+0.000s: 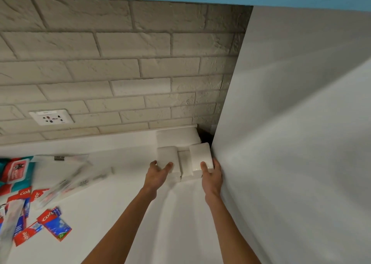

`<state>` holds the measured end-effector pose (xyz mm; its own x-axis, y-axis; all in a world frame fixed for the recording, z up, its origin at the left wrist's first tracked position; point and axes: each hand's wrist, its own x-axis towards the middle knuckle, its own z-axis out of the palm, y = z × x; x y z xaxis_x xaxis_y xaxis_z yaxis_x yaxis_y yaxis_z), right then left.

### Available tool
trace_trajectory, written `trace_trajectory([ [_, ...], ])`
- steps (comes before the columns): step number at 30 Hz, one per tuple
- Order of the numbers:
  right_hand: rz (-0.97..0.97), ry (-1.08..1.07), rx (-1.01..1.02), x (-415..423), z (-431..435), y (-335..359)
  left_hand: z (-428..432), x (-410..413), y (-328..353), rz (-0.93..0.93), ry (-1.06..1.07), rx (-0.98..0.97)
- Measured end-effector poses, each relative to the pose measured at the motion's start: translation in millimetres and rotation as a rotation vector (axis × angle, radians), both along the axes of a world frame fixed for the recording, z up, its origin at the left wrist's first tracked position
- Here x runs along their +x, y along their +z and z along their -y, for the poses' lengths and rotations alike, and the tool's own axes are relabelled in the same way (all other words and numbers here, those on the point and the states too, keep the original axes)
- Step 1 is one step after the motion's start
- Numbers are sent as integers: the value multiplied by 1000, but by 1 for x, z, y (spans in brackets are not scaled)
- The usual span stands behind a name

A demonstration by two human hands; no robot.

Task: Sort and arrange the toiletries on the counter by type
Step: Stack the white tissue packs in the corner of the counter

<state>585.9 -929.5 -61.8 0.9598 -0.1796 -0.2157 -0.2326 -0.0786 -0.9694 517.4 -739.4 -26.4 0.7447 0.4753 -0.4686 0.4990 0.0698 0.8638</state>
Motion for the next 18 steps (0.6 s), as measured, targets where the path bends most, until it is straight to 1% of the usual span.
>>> trace_trajectory([
  [8, -10, 82, -57, 7, -1, 3, 5, 11, -3, 70, 25, -72],
  [12, -32, 182, -53, 7, -4, 5, 7, 14, -7, 88, 25, -89],
  [18, -40, 310, -118, 8, -12, 6, 8, 16, -12, 103, 22, -98],
])
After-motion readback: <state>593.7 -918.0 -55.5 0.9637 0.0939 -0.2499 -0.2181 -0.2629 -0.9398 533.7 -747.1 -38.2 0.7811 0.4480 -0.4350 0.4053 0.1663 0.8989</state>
